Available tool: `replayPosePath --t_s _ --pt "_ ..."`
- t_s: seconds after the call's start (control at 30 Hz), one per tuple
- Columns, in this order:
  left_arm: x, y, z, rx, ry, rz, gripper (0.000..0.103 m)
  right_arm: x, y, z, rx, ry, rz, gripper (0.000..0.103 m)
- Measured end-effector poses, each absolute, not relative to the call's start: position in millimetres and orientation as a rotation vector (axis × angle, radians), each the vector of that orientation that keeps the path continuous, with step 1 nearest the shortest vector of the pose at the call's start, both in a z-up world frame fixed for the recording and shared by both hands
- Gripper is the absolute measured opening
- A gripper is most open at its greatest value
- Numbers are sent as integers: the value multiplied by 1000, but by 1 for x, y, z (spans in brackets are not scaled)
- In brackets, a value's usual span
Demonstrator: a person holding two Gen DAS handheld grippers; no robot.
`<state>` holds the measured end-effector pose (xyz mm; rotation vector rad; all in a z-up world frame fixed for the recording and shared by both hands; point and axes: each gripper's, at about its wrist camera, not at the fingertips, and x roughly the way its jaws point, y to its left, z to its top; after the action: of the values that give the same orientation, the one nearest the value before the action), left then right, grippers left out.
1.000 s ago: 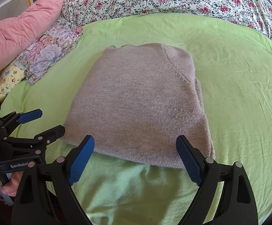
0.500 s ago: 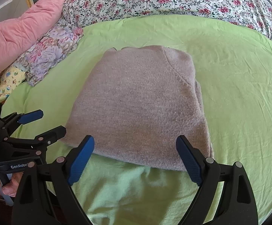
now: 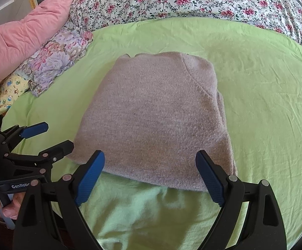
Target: Fold small clothes
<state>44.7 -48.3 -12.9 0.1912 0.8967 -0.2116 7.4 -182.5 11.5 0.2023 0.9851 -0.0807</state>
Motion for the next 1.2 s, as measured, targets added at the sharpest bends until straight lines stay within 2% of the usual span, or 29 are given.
replayPosePath --t_s 1.2 --pt "45 -50 -13 187 902 -220 89 8 -183 13 200 982 -78 89"
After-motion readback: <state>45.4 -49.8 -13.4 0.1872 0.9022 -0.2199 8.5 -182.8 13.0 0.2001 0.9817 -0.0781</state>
